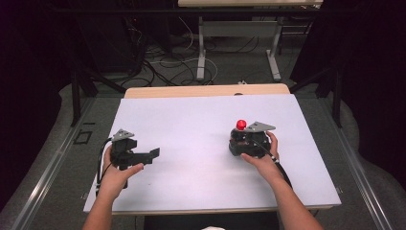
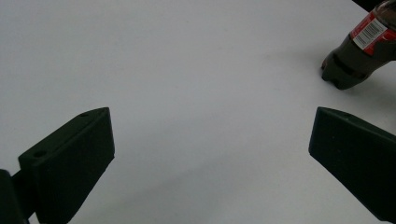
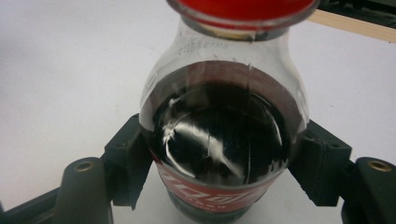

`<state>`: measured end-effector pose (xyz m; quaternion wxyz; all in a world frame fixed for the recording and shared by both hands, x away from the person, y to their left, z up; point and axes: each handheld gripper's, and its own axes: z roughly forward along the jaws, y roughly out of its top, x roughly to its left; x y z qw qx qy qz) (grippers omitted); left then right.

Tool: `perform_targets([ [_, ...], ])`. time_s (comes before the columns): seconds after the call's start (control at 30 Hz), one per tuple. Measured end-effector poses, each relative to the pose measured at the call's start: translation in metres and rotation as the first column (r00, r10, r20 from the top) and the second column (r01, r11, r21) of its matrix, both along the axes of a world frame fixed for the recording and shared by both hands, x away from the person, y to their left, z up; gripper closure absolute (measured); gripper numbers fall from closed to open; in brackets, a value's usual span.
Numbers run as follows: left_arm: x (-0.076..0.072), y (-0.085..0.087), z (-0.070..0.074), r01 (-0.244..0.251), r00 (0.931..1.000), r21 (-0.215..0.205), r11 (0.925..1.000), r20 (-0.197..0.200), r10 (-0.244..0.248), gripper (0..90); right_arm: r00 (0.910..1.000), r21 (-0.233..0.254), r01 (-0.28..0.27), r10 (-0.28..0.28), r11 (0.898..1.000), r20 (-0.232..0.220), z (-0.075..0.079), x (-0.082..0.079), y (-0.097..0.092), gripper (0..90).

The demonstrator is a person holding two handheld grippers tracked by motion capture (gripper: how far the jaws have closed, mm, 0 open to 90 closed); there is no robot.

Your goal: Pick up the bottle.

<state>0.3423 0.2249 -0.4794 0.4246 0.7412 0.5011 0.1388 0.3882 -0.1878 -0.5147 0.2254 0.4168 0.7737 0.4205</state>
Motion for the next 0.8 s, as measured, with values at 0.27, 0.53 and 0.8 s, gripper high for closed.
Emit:
perform_targets([
  [0.27,0.0,-0.002,0.0,0.005,1.0,-0.003,1.0,0.002,-0.005,0.4,0.9997,-0.014,-0.024,0.024,1.0,0.0,0.007,-0.004,0.003,29.4],
  [0.53,-0.002,-0.006,0.002,0.031,0.9994,-0.001,0.9995,0.013,-0.031,0.4,0.994,-0.027,-0.109,0.109,0.994,-0.001,0.02,-0.017,0.014,29.3],
  [0.8,-0.005,-0.011,0.007,0.07,0.9971,0.003,0.9975,0.028,-0.07,0.3,0.9815,-0.035,-0.191,0.191,0.981,0.008,0.029,-0.032,0.031,29.3],
])
